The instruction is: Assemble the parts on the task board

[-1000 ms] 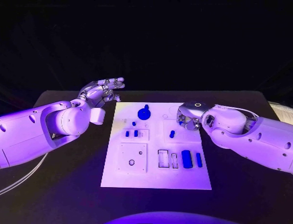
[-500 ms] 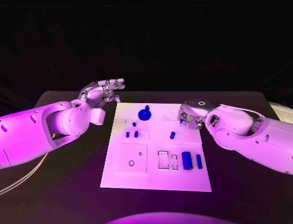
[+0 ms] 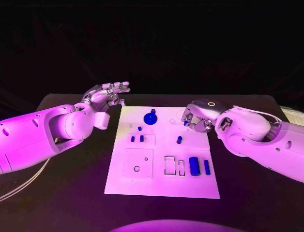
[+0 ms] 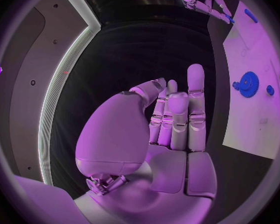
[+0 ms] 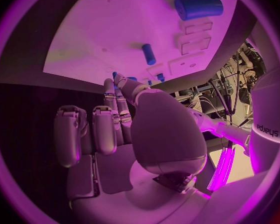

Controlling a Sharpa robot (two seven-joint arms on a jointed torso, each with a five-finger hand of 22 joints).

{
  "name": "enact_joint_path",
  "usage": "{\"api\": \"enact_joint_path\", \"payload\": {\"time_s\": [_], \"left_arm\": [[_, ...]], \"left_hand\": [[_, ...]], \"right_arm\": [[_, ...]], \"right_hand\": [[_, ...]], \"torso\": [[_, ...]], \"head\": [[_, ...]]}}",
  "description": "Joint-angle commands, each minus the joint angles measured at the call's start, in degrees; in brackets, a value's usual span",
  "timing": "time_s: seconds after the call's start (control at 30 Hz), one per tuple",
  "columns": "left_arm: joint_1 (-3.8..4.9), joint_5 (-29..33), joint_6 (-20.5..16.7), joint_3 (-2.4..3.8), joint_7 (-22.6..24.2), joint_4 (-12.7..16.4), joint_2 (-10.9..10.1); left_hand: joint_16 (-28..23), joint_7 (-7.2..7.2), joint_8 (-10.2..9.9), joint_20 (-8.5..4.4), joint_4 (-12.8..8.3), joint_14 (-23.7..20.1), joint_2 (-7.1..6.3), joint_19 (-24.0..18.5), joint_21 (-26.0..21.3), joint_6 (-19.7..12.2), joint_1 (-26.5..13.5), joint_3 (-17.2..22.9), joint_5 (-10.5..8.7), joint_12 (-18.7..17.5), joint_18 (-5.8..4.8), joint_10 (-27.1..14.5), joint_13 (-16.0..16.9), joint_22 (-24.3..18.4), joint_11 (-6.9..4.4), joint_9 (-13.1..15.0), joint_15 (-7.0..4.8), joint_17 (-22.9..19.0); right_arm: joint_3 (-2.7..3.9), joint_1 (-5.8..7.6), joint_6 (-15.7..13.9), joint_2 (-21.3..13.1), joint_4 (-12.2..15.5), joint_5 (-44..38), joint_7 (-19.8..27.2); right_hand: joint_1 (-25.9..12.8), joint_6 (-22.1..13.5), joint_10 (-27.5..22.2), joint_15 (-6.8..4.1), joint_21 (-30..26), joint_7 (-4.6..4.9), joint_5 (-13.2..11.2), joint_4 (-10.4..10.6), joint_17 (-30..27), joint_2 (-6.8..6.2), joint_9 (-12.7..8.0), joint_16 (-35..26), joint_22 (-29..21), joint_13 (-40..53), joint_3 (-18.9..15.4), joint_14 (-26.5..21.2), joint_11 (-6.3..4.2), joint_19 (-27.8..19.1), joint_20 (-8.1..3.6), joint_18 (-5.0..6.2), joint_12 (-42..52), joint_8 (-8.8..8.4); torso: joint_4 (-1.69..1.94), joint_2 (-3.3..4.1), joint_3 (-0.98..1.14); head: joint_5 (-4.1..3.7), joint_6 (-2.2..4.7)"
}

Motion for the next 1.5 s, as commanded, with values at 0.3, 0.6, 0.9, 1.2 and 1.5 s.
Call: {"api": "enact_joint_path", "payload": {"time_s": [0.3,0.6,0.9,1.2,1.5], "left_arm": [[-0.04,-0.3,1.2,-0.02,0.0,0.1,0.7],[-0.06,-0.3,1.3,-0.08,0.0,0.6,1.2],[-0.06,-0.3,1.4,-0.10,-0.1,1.4,1.3],[-0.07,-0.3,1.6,-0.11,-0.3,1.6,1.3],[-0.07,-0.3,1.9,-0.11,-0.5,1.6,1.3]], "left_hand": [[-0.4,-0.03,0.2,0.15,-0.3,-0.5,0.29,0.0,-0.2,-0.3,-0.2,0.1,-0.17,0.4,1.02,-0.4,0.1,-0.1,-0.08,-0.1,0.10,-0.2],[-0.4,-0.01,0.2,0.16,-0.4,-0.6,0.27,0.0,-0.2,-0.3,-0.2,0.1,-0.18,0.5,1.02,-0.5,0.1,-0.1,-0.07,0.0,0.11,-0.3],[-0.4,-0.01,0.2,0.16,-0.4,-0.6,0.27,0.0,-0.2,-0.3,-0.2,0.1,-0.18,0.5,1.02,-0.5,0.1,-0.1,-0.06,0.0,0.12,-0.3],[-0.5,0.01,0.2,0.18,-0.4,-0.7,0.27,-0.1,-0.2,-0.4,-0.3,0.0,-0.19,0.6,1.02,-0.6,0.1,-0.1,-0.04,0.0,0.13,-0.4],[-0.4,0.01,0.2,0.18,-0.4,-0.7,0.27,-0.1,-0.2,-0.4,-0.3,0.0,-0.19,0.6,1.02,-0.6,0.1,-0.1,-0.04,0.0,0.14,-0.4]], "right_arm": [[-0.13,-1.74,-0.9,3.4,6.9,0.6,1.5],[-1.21,-5.24,0.3,7.5,5.6,0.3,2.8],[-1.81,-7.09,1.0,10.0,3.4,0.5,3.6],[-2.08,-7.99,1.3,11.3,2.1,0.4,4.0],[-2.16,-8.16,1.3,12.0,1.4,0.2,4.1]], "right_hand": [[0.4,0.2,0.5,-0.26,0.3,0.27,0.2,-0.2,0.1,0.35,0.1,0.4,2.3,-0.2,0.7,3.4,0.22,0.2,-0.13,0.37,-0.1,0.05],[0.4,0.1,0.5,-0.23,0.2,0.35,0.3,-0.4,0.1,0.38,0.1,0.4,2.2,-0.3,0.9,3.4,0.27,0.1,-0.13,0.40,-0.2,-0.02],[0.5,0.1,0.5,-0.22,0.2,0.39,0.3,-0.5,0.1,0.40,0.2,0.4,2.2,-0.3,1.0,3.4,0.29,0.1,-0.13,0.39,-0.2,-0.05],[0.5,0.1,0.5,-0.21,0.1,0.42,0.3,-0.6,0.1,0.40,0.2,0.4,2.1,-0.3,1.0,3.4,0.31,0.1,-0.13,0.41,-0.2,-0.07],[0.5,0.1,0.5,-0.20,0.2,0.44,0.3,-0.6,0.2,0.40,0.2,0.4,2.2,-0.3,1.0,3.4,0.33,0.1,-0.12,0.40,-0.2,-0.09]], "torso": [[0.16,-0.05,-0.16],[0.02,0.01,-0.21],[0.06,0.04,-0.12],[0.02,0.03,-0.07],[0.02,0.05,-0.05]], "head": [[1.30,-0.52],[2.81,-1.19],[3.67,-1.81],[4.20,-2.27],[4.39,-2.53]]}}
